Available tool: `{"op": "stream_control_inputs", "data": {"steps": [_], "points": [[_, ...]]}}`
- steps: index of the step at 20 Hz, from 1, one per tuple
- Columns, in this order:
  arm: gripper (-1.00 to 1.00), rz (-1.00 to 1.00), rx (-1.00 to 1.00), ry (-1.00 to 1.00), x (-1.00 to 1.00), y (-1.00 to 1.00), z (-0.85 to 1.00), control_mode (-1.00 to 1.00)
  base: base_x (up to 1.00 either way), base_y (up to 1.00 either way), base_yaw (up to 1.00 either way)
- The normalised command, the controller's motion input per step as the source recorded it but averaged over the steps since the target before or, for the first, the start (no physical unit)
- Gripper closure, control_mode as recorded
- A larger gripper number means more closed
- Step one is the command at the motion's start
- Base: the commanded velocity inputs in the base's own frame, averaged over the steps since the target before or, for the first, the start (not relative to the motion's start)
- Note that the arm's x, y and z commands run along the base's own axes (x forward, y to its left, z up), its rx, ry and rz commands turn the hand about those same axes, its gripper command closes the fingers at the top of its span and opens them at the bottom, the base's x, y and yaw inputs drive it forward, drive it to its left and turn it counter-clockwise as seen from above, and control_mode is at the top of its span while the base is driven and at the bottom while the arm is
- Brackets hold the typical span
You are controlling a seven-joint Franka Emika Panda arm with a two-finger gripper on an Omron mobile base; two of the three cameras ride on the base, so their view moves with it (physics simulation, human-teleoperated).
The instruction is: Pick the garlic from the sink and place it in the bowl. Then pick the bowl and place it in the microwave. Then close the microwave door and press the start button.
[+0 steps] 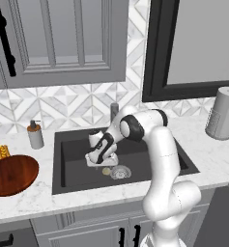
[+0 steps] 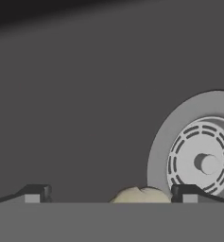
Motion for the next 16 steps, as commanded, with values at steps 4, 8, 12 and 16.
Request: {"op": "stream_control_inputs", "data": {"steps": [4, 8, 12, 16], "points": [[-1.00, 0.00, 0.05, -0.02, -0.16, -0.11, -0.12, -1.00, 0.00, 0.00, 0.00], [-1.00, 0.00, 0.01, -0.01, -0.13, 0.00, 0.00, -1.00, 0.00, 0.00, 0.00], [-1.00, 0.00, 0.00, -0.01, -0.04, 0.00, 0.01, -1.00, 0.00, 0.00, 0.00], [-1.00, 0.00, 0.00, 0.00, -0.11, 0.00, 0.00, -1.00, 0.00, 0.00, 0.00]]}}
